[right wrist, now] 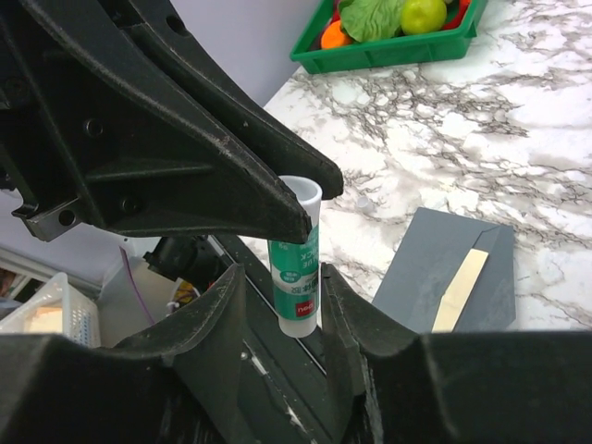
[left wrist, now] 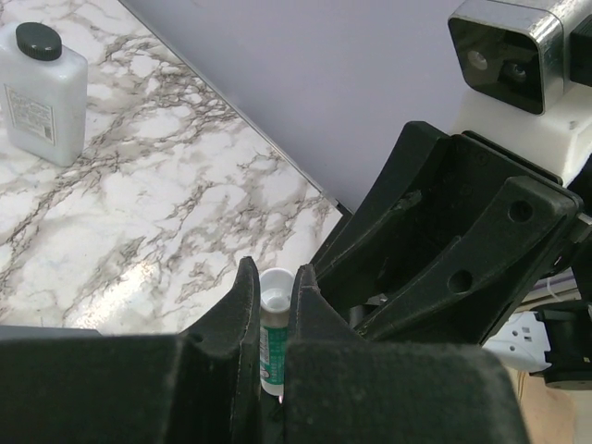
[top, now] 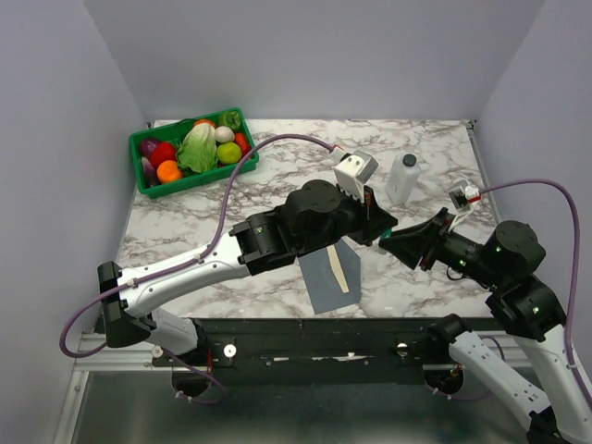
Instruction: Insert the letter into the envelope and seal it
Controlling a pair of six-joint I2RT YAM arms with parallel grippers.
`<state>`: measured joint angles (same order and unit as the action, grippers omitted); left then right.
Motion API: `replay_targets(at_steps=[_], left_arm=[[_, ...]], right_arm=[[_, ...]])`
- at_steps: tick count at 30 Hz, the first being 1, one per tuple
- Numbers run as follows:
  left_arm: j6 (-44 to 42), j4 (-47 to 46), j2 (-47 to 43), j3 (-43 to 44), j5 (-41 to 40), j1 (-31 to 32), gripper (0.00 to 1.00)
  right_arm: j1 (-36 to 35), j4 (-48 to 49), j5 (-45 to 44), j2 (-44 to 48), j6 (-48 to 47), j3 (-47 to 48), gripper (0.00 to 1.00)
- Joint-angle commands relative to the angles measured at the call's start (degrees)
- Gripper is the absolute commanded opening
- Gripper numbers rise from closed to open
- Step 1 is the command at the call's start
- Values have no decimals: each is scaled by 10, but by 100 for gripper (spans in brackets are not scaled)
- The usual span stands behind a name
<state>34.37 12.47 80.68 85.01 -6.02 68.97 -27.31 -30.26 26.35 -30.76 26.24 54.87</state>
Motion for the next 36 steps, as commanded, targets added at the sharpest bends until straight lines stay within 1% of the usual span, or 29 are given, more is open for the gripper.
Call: replay_targets(at_steps=[1,11,14,15,17,18,20,21,23,26,27,28,30,32,36], left_arm=[[14,-25,-17,-9,-12,0,0],[20,-37,-21,-14,-7,3,0],[21,-39,-20,-14,-6,3,0],[21,-39,-19,-15,-3,3,0],[23,-40,-19,-17,0,4,0],[25,-41,-21,-21,1,4,0],[24,-44,-24,-27,2,4,0],[24,-46,-28,-32,3,4,0],[23,-50,-34,-39,7,4,0],[25,-53,-42,-51,14,4,0],[25,-55,-46,-56,17,4,0],[26,-56,-47,-57,18,4,0],[27,-61,-45,-59,24,4,0],[31,-64,-45,-59,30,4,0],[32,-69,-42,-57,34,4,0]], right_arm=[[-2,21,-3,6,8,-11,45],[-2,26,-6,-2,7,-16,44],[-2,28,-6,-1,8,-18,39],[-2,29,-5,-3,8,-20,32],[-2,29,-4,-3,9,-20,21],[-2,28,-4,-3,7,-19,13],[-2,26,-8,0,1,-18,7],[-3,23,-10,3,-1,-17,2],[-2,20,-12,4,-9,-12,1],[-2,15,-15,4,-17,-6,2],[-2,14,-14,3,-18,-4,12],[-2,14,-13,2,-19,-4,21],[-2,15,-11,-2,-18,-1,36],[-2,16,-9,-3,-16,0,39],[-2,20,-7,-3,-15,1,40]])
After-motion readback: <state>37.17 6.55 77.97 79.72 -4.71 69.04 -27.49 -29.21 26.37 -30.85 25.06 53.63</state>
